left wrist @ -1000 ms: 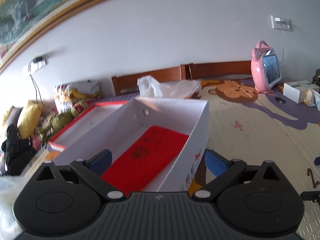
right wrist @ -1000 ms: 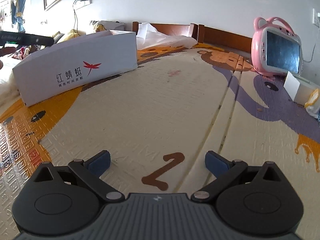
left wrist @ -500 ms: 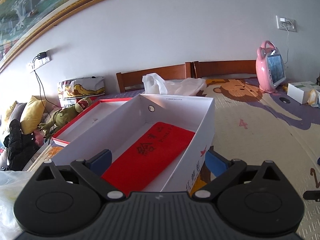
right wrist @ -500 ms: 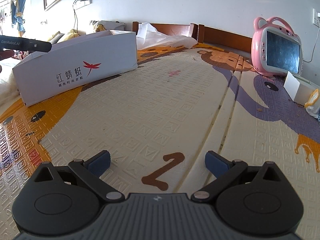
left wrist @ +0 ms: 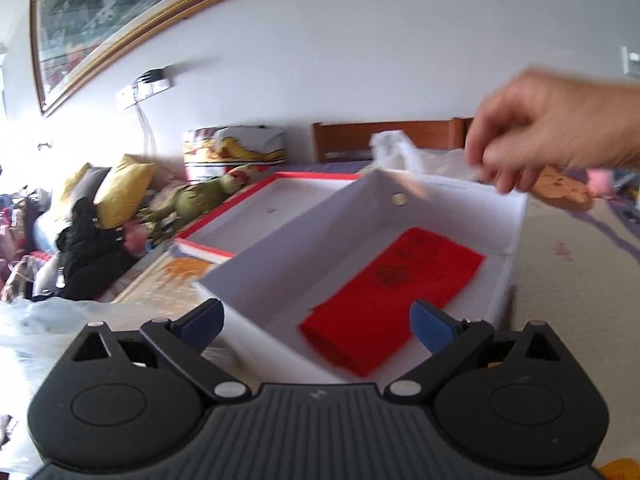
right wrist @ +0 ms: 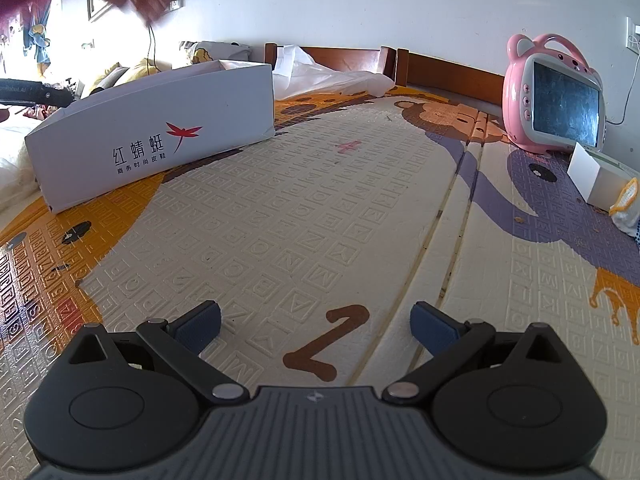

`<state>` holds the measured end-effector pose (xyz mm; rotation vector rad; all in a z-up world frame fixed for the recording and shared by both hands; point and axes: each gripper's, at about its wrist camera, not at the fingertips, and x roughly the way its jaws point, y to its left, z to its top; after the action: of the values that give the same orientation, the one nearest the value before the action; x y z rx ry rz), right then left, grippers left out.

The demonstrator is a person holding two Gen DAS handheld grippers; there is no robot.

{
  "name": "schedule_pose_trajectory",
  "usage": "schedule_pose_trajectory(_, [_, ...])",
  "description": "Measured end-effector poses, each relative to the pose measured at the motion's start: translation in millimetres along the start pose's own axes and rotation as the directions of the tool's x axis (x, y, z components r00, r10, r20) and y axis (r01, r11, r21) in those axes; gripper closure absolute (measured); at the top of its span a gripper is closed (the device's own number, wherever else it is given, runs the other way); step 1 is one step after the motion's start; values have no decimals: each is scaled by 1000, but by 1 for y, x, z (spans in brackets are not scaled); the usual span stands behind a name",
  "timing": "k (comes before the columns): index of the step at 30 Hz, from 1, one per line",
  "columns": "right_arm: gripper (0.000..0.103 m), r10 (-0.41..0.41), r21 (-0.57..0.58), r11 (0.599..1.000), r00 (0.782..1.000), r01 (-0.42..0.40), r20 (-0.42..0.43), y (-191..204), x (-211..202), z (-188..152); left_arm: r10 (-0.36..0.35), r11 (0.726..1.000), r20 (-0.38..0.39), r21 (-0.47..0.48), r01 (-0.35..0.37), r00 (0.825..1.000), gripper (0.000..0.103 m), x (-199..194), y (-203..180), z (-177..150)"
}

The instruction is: Fold shopping bag

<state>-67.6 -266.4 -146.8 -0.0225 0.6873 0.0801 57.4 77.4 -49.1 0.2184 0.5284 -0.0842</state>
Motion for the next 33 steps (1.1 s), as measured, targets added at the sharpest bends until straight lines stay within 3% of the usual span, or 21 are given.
schedule_pose_trajectory(8, [0,1,1,1000,1000,-1,0,0,0,0,17,999,35,-51,-15,999,4,17,13,28])
schedule_pose_trajectory(15, [0,1,0,1000,1000,-1,0,0,0,0,-65,996,51,-54,68,997,4,28,10,43])
schedule_pose_trajectory(20, [0,1,0,1000,1000,-1,0,0,0,0,-80,995,24,-59,82,996,4,25,-3,45])
schedule_pose_trajectory(26, [0,1,0,1000,1000,-1,0,0,1,0,-28,998,-19,-58,27,999,4,13,-9,48])
schedule_pose_trajectory(30, [0,-15,6,1000,1000,15,-2,0,0,1,43,998,8,-35,-42,999,4,0,6,47])
schedule_pose_trajectory(33, [5,44,75,996,999,-43,-19,-9,-2,17,53,999,23,-9,-53,998,4,-3,14,50])
